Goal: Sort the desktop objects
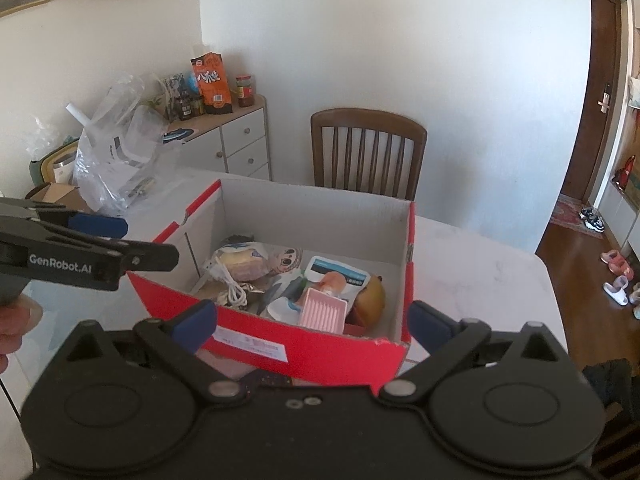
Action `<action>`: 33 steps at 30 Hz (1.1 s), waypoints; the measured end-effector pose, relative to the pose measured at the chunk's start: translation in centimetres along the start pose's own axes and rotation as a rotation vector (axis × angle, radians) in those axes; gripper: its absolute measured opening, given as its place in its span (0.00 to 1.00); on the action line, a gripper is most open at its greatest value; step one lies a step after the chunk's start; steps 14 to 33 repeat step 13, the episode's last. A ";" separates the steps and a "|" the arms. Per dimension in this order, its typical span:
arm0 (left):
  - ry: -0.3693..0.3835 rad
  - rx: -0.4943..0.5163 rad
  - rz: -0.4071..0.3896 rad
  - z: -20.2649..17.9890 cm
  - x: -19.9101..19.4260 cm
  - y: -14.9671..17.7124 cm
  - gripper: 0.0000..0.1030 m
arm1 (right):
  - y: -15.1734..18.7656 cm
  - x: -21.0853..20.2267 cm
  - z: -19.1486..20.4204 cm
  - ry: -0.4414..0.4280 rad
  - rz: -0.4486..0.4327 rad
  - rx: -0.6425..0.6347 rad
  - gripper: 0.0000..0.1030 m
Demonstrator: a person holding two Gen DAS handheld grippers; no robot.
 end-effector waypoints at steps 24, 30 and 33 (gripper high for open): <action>-0.009 0.033 0.024 -1.6 -1.1 2.4 0.82 | 1.9 -0.6 -0.4 0.021 0.015 0.041 0.99; -0.009 0.033 0.024 -1.6 -1.1 2.4 0.82 | 1.9 -0.6 -0.4 0.021 0.015 0.041 0.99; -0.009 0.033 0.024 -1.6 -1.1 2.4 0.82 | 1.9 -0.6 -0.4 0.021 0.015 0.041 0.99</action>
Point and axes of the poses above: each gripper's, at about its wrist camera, not at the fingertips, and x roughly the way its jaws point, z to its left, y to its underside, the point moved 3 cm from there along x, roughly the way its jaws point, and after that the axes turned 7 degrees about -y, right-handed, at the moved point
